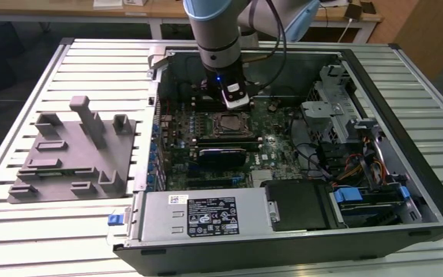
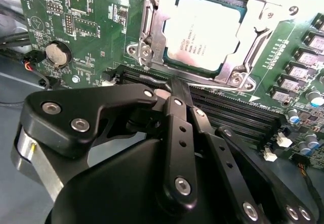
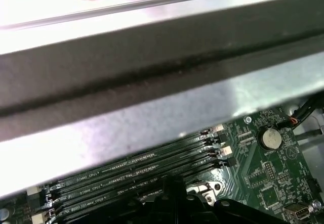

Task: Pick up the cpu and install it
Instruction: 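Install the first cpu locking lever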

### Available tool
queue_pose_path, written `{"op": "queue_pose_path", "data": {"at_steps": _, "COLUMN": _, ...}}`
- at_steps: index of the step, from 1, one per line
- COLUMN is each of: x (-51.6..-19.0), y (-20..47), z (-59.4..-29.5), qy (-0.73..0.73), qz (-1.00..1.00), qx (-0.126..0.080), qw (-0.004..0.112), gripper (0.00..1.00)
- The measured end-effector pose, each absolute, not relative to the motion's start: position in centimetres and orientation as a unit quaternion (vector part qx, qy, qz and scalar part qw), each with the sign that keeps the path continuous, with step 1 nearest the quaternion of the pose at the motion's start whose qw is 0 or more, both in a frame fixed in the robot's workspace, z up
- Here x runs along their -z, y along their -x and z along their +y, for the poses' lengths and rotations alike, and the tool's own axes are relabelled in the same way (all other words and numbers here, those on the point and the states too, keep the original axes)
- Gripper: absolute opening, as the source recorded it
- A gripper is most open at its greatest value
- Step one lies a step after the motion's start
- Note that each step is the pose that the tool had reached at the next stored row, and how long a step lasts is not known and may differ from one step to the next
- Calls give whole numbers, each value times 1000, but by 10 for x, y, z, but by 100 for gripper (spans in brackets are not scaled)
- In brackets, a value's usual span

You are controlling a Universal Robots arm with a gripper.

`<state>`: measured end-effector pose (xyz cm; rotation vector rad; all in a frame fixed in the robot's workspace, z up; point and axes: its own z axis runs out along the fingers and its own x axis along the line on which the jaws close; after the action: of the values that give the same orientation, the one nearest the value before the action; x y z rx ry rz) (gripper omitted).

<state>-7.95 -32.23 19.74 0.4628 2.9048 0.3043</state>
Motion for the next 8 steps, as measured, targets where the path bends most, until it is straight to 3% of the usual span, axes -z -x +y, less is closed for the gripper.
{"op": "queue_pose_path", "data": {"at_steps": 8, "x": -196, "y": 80, "z": -321, "qy": -145, "qz": 980, "qx": -103, "qw": 91, "gripper": 11}}
